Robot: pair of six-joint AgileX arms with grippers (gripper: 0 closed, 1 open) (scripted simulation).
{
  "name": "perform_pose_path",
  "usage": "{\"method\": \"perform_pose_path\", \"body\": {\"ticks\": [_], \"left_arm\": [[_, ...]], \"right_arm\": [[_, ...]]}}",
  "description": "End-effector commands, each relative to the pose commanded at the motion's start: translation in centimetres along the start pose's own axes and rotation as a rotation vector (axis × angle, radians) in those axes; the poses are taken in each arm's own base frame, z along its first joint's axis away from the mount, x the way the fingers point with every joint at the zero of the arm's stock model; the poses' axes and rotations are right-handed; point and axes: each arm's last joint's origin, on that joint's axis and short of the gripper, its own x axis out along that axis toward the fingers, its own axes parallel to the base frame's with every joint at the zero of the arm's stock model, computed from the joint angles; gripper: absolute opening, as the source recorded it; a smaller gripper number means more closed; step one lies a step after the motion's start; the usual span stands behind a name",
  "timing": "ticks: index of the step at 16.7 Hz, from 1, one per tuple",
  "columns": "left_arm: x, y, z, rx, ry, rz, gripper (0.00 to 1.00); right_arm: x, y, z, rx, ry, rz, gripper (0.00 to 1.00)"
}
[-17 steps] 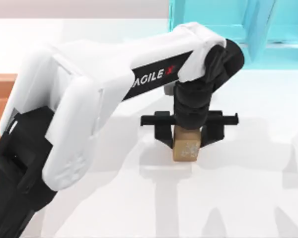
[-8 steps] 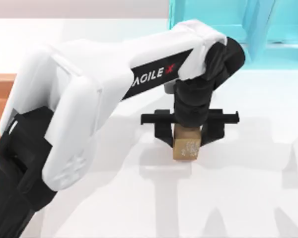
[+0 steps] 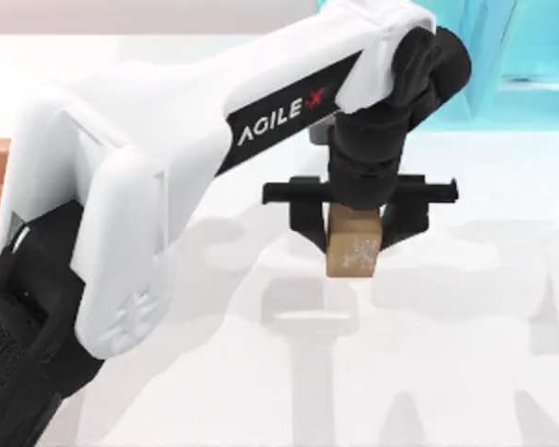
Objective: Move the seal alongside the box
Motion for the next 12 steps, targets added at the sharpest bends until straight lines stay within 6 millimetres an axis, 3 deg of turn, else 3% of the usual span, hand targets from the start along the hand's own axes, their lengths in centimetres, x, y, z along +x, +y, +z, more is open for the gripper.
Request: {"method": "perform_pose_path", "body": {"ticks": [3,5,8,12], "left_arm": [[0.1,0.1,0.1,0.0,0.001,0.002,0.0],[-0.6,1.3,0.6,0.0,-0.001,-0.001,0.0],[-2.8,5.9,1.9,-0.009,-0.005,-0.006,0.0],[-6.1,14.3,2.4,-0.01,-0.006,-0.009,0.0]], "right_arm": [[0.0,0.0,0.0,0.0,0.0,0.0,1.0],[0.0,0.0,0.0,0.0,0.0,0.0,1.0],[0.0,0.0,0.0,0.0,0.0,0.0,1.0],[0.0,0.0,0.0,0.0,0.0,0.0,1.0]]}}
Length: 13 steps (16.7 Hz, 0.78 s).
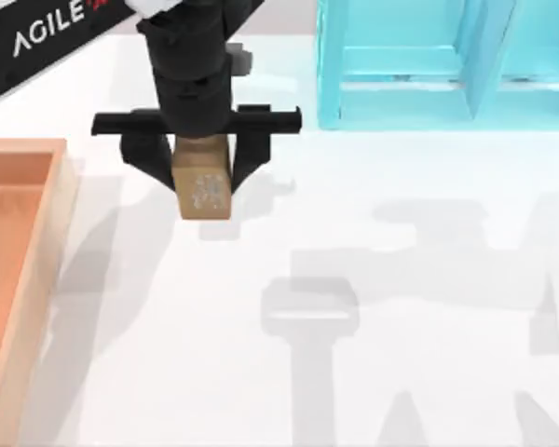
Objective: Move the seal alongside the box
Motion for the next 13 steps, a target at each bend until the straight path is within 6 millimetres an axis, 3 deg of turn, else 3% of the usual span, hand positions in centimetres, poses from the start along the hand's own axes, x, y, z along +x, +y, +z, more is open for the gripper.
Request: {"method": "perform_pose_path", "body": {"ticks": [3,6,8,13], "left_arm": [[-1.9,6.2,-1.1,0.004,0.005,0.001,0.0],[-2.9,10.2,-2.6,0.008,0.012,0.003,0.0],[-3.1,11.2,-3.1,0.009,0.015,0.004,0.0],[-2.9,11.1,-3.1,0.015,0.015,0.006,0.0]], "right_arm": [[0.0,0.0,0.0,0.0,0.0,0.0,1.0],[0.0,0.0,0.0,0.0,0.0,0.0,1.0],[0.0,0.0,0.0,0.0,0.0,0.0,1.0],[0.0,0.0,0.0,0.0,0.0,0.0,1.0]]}}
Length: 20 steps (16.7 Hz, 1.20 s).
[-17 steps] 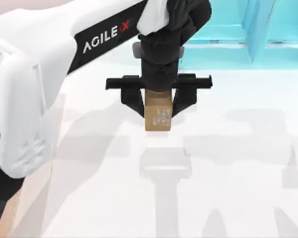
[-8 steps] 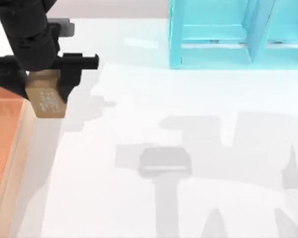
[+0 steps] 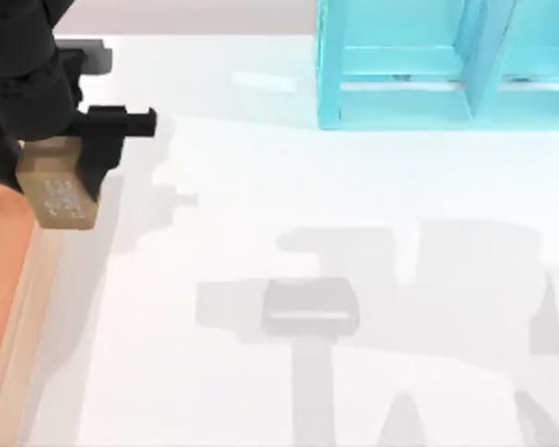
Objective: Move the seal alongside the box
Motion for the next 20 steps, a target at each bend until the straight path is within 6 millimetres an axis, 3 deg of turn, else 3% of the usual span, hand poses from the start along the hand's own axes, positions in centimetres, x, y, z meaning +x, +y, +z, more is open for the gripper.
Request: {"method": "perform_pose_path", "body": {"ticks": [2,8,12,20], "left_arm": [[0.9,0.1,0.0,-0.002,0.0,-0.001,0.0],[6.1,0.2,-0.1,-0.005,-0.001,-0.001,0.0],[6.4,0.2,-0.1,-0.006,0.0,-0.002,0.0],[6.4,0.2,-0.1,-0.006,0.0,-0.002,0.6]], "right_arm": [[0.0,0.0,0.0,0.0,0.0,0.0,1.0],[0.0,0.0,0.0,0.0,0.0,0.0,1.0],[0.0,0.0,0.0,0.0,0.0,0.0,1.0],[0.0,0.0,0.0,0.0,0.0,0.0,1.0]]}}
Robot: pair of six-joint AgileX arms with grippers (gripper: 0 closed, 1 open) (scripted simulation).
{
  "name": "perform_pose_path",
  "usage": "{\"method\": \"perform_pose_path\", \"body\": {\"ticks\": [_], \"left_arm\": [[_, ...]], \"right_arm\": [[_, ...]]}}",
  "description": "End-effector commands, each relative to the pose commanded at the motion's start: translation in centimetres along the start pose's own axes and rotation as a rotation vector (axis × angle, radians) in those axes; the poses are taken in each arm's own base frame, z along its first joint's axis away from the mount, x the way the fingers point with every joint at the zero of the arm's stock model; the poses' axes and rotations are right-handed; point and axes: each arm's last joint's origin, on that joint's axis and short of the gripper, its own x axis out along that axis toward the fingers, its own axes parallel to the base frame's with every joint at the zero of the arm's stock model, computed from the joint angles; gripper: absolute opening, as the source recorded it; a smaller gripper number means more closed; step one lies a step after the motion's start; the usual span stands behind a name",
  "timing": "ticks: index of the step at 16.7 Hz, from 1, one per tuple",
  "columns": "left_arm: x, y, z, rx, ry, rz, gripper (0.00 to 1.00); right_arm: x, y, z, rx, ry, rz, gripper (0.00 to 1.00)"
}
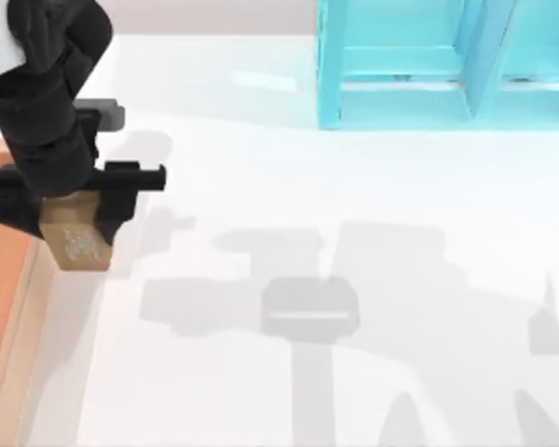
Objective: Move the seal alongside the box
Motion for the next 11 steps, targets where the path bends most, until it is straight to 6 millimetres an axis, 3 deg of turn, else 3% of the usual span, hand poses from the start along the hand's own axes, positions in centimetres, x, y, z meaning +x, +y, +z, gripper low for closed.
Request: {"method": "perform_pose_path", "body": {"ticks": [5,11], "left_arm": [[0.0,0.0,0.0,0.0,0.0,0.0,0.98],[0.0,0.0,0.0,0.0,0.0,0.0,1.0]], "right_arm": [[0.0,0.0,0.0,0.0,0.0,0.0,1.0],[0.0,0.0,0.0,0.0,0.0,0.0,1.0]]}}
